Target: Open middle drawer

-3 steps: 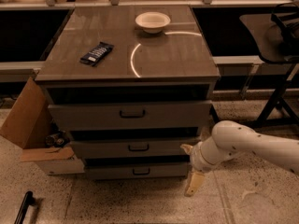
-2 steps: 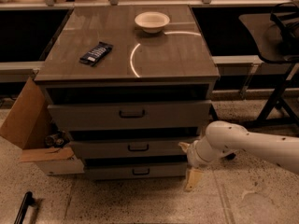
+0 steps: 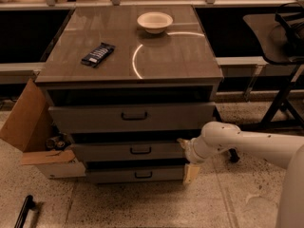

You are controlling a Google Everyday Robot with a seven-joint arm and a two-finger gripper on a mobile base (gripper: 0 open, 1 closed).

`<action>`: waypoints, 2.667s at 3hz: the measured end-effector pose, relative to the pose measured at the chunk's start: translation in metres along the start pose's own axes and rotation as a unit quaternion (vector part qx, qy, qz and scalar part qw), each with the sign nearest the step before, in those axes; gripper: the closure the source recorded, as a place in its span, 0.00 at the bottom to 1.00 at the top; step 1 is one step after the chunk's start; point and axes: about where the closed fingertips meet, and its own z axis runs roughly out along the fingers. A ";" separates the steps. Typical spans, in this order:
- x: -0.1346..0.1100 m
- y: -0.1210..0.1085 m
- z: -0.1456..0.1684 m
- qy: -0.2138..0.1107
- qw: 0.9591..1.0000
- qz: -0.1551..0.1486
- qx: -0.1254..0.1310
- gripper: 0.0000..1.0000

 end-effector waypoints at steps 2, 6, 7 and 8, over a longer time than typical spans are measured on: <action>0.017 -0.044 0.028 -0.001 0.999 -0.008 0.039 0.00; 0.023 -0.050 0.048 -0.004 1.000 -0.007 0.025 0.77; 0.021 -0.051 0.045 -0.004 1.000 -0.007 0.025 0.99; 0.021 -0.051 0.045 -0.004 1.000 -0.007 0.025 1.00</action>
Offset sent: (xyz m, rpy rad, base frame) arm 0.0783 -0.0081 -0.0358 0.0098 -0.1190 -0.0369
